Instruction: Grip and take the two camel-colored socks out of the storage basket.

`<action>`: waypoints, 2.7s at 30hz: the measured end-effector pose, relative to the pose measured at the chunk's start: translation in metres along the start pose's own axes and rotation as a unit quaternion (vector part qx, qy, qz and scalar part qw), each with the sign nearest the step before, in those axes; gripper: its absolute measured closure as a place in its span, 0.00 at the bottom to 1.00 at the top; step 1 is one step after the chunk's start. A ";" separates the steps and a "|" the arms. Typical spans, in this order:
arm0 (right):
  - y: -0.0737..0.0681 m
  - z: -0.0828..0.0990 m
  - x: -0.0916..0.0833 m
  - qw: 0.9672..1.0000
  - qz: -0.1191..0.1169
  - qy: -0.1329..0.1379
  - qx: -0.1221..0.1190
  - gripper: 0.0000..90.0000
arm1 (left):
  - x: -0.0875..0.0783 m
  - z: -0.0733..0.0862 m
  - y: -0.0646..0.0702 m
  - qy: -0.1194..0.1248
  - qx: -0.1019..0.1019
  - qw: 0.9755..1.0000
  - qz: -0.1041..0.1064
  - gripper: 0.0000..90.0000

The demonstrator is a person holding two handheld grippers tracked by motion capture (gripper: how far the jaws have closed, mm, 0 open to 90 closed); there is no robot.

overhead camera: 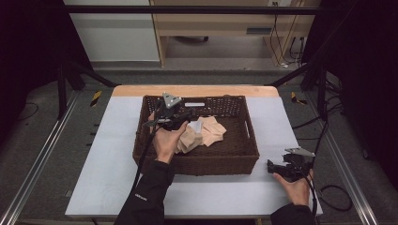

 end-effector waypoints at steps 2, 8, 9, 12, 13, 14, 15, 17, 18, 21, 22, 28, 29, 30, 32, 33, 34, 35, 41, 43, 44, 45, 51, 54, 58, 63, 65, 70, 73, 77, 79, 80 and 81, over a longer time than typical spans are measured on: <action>0.000 0.000 0.000 1.000 0.000 0.000 0.001 0.01 | 0.006 0.005 -0.002 -0.011 0.003 1.000 -0.003 0.58; 0.000 0.000 0.000 1.000 0.000 0.000 0.000 0.01 | 0.023 0.023 -0.008 -0.039 -0.001 0.999 -0.014 0.58; 0.000 0.000 0.000 1.000 0.000 0.000 0.000 0.01 | 0.025 0.026 -0.009 -0.044 -0.001 0.999 -0.014 0.58; 0.000 0.000 0.000 1.000 0.000 0.000 0.000 0.01 | 0.031 0.034 -0.011 -0.059 0.004 0.998 -0.016 0.58; 0.000 0.000 0.000 1.000 0.000 0.000 0.001 0.01 | 0.032 0.037 -0.011 -0.063 0.003 0.998 -0.016 0.58; 0.000 0.000 0.000 1.000 0.000 0.000 0.001 0.01 | 0.032 0.037 -0.011 -0.063 0.003 0.998 -0.016 0.58; 0.000 0.000 0.000 1.000 0.000 0.000 0.000 0.01 | 0.034 0.040 -0.012 -0.073 0.001 0.997 -0.016 0.58; 0.000 0.000 0.000 1.000 0.000 0.000 0.001 0.01 | 0.035 0.043 -0.013 -0.079 -0.001 0.997 -0.017 0.58; 0.000 0.000 0.000 1.000 0.000 0.000 0.001 0.01 | 0.035 0.043 -0.013 -0.079 -0.001 0.997 -0.017 0.58; 0.000 0.000 0.000 1.000 0.000 0.000 0.000 0.01 | 0.038 0.050 -0.016 -0.097 -0.004 0.995 -0.021 0.59; 0.000 0.000 0.000 1.000 0.000 0.000 0.001 0.01 | 0.040 0.054 -0.018 -0.109 -0.005 0.994 -0.022 0.59; 0.000 0.000 0.000 1.000 0.000 0.000 0.001 0.01 | 0.041 0.059 -0.019 -0.119 -0.012 0.993 -0.019 0.61; 0.000 0.000 0.000 1.000 0.000 0.000 0.001 0.01 | 0.042 0.061 -0.019 -0.126 -0.013 0.992 -0.017 0.61; 0.000 0.000 0.000 1.000 0.000 0.000 0.001 0.01 | 0.042 0.061 -0.019 -0.126 -0.013 0.992 -0.017 0.61; 0.000 0.000 0.000 1.000 0.000 0.000 0.001 0.01 | 0.043 0.063 -0.019 -0.135 -0.013 0.991 -0.014 0.61; 0.000 0.000 0.000 1.000 0.000 0.000 0.001 0.01 | 0.044 0.064 -0.019 -0.139 -0.014 0.990 -0.010 0.62; 0.000 0.000 0.000 1.000 0.000 0.000 0.000 0.01 | 0.044 0.065 -0.019 -0.142 -0.012 0.990 -0.008 0.62; 0.000 0.000 0.000 1.000 0.000 0.000 0.000 0.01 | 0.045 0.066 -0.018 -0.146 -0.012 0.989 -0.005 0.62; 0.000 0.000 0.000 1.000 0.000 0.000 0.001 0.01 | 0.045 0.069 -0.013 -0.159 -0.002 0.987 0.011 0.74; 0.000 0.000 0.000 1.000 0.000 0.000 0.001 0.01 | 0.045 0.069 -0.011 -0.159 -0.004 0.987 0.015 0.78; 0.000 0.000 0.000 1.000 0.000 0.001 0.001 0.01 | 0.045 0.069 -0.010 -0.160 -0.003 0.987 0.019 0.81; 0.000 0.000 0.000 1.000 0.000 0.000 0.001 0.01 | 0.044 0.069 -0.009 -0.161 -0.001 0.987 0.024 0.88; 0.000 0.000 0.000 1.000 0.000 0.000 0.001 0.01 | 0.042 0.069 -0.004 -0.165 0.008 0.985 0.041 0.97; 0.000 0.000 0.000 1.000 0.000 0.000 0.001 0.01 | 0.039 0.065 -0.002 -0.150 0.011 0.987 0.049 0.98; 0.000 0.000 0.000 1.000 0.001 0.000 0.000 0.01 | 0.035 0.059 0.001 -0.128 0.015 0.990 0.058 0.98; 0.000 0.000 0.000 1.000 0.000 0.000 0.001 0.01 | 0.024 0.045 0.006 -0.070 0.009 0.995 0.070 0.99; 0.000 0.000 0.000 1.000 0.000 0.000 0.000 0.01 | 0.018 0.039 0.007 -0.046 0.000 0.996 0.077 0.99; 0.000 0.000 0.000 1.000 0.000 0.000 0.000 0.01 | -0.002 0.021 0.006 0.024 -0.019 0.996 0.080 0.99; 0.000 0.000 0.000 1.000 0.000 0.000 0.000 0.01 | -0.013 0.012 0.005 0.053 -0.030 0.995 0.081 0.99; 0.000 0.000 0.000 1.000 0.000 0.000 0.001 0.01 | -0.033 -0.006 0.001 0.095 -0.025 0.992 0.074 0.99; 0.000 0.000 0.000 1.000 0.000 0.000 0.000 0.01 | -0.038 -0.012 -0.001 0.105 -0.024 0.992 0.070 0.99; 0.000 0.000 0.000 1.000 0.000 0.000 0.000 0.01 | -0.041 -0.014 -0.002 0.110 -0.023 0.991 0.069 0.99; 0.000 0.000 0.000 1.000 0.000 0.000 0.000 0.01 | -0.043 -0.016 -0.003 0.113 -0.023 0.991 0.068 0.99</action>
Point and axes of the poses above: each handheld gripper's, and its own axes: x roughly forward along the jaws, z roughly out of its underside, y roughly to its right, the point moved 7 cm from there along x, roughly forward along the jaws, and after that the axes turned 7 degrees about -z, right-handed, at the moved point
